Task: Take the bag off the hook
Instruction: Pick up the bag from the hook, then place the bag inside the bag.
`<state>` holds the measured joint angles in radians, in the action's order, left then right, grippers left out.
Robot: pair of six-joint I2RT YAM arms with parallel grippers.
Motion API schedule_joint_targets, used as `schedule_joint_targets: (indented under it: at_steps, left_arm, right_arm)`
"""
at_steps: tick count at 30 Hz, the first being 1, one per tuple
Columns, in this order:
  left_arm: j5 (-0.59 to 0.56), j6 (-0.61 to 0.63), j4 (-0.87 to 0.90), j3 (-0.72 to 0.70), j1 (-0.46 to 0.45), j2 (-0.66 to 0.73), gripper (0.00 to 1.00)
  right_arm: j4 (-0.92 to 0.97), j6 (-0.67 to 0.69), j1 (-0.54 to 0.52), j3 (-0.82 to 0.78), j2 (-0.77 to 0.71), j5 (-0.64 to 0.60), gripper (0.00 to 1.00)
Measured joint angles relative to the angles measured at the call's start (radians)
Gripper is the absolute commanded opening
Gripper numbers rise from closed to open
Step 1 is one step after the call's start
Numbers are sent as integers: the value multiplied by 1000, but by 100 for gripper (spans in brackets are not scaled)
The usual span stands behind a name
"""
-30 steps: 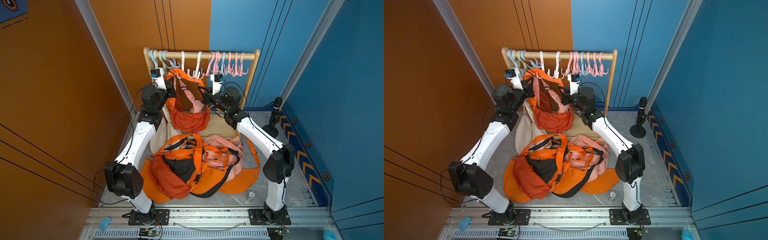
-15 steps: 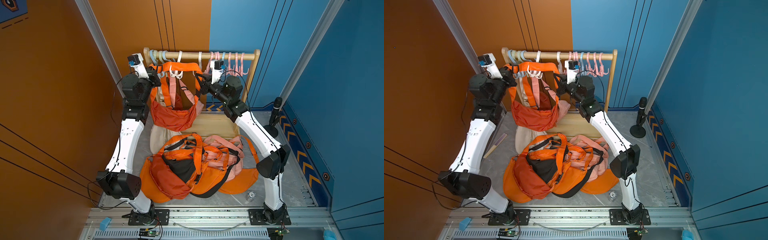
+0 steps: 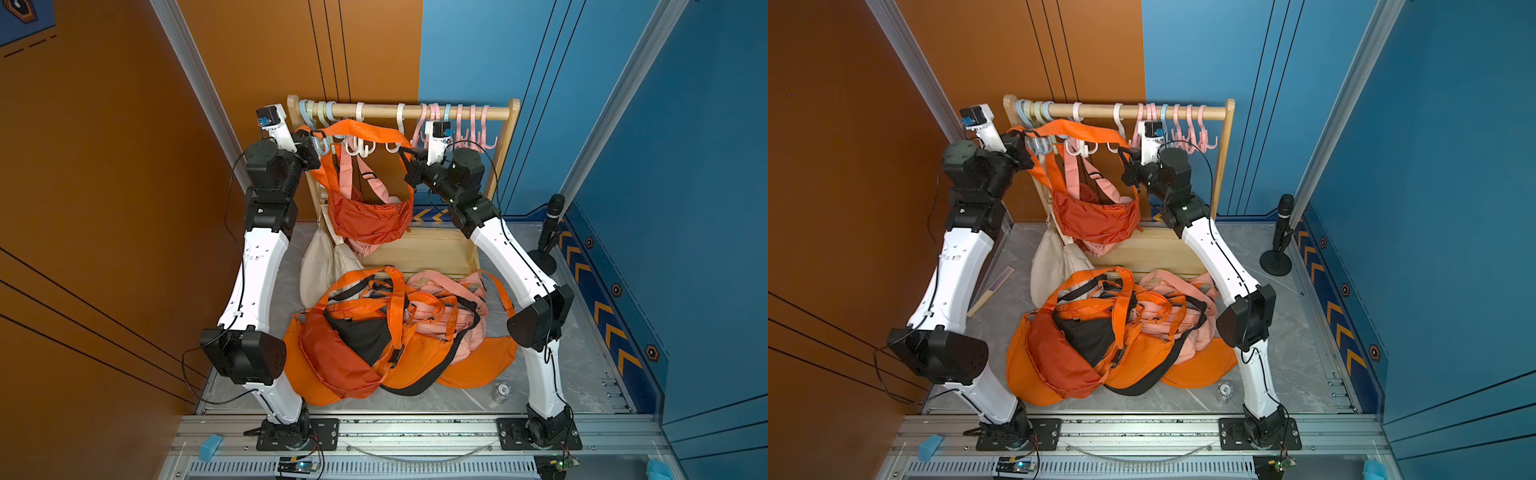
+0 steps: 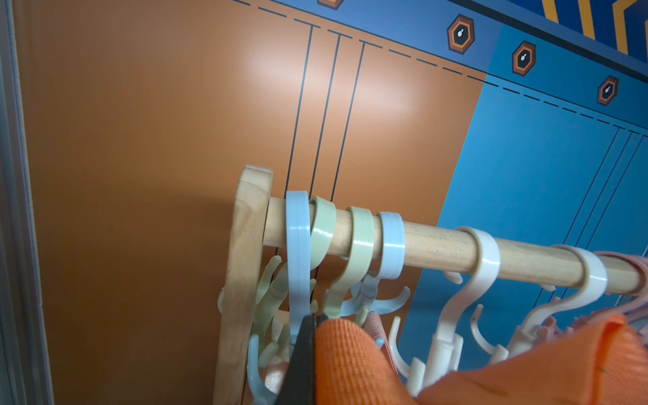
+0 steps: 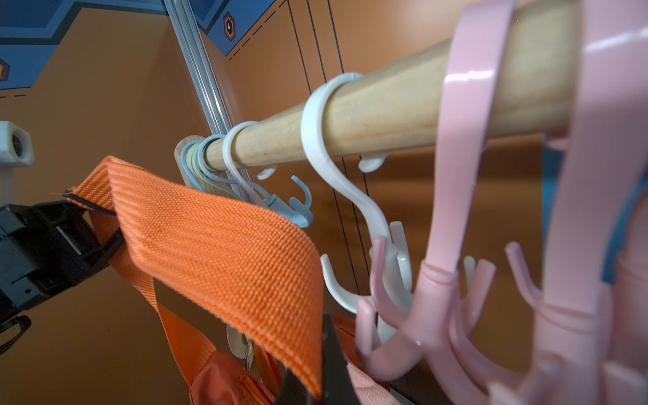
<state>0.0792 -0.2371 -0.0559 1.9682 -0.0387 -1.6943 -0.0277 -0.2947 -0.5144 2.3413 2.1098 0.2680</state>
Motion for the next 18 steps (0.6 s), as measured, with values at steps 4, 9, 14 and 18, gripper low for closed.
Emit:
schedule_joint_targets:
  at_steps: [4, 9, 14, 18]
  left_arm:
    - [0, 4, 2, -73, -3, 82, 0]
    - [-1, 24, 0, -179, -21, 226, 0]
    - [-1, 44, -10, -274, -29, 369, 0]
    - [-10, 57, -14, -349, -29, 468, 0]
  right_arm:
    - [0, 24, -25, -109, -93, 0, 0]
    - [-10, 53, -63, -238, -232, 1, 0]
    - [-19, 81, -93, -338, -357, 1, 0]
    - [-17, 116, -129, -409, -450, 0, 0]
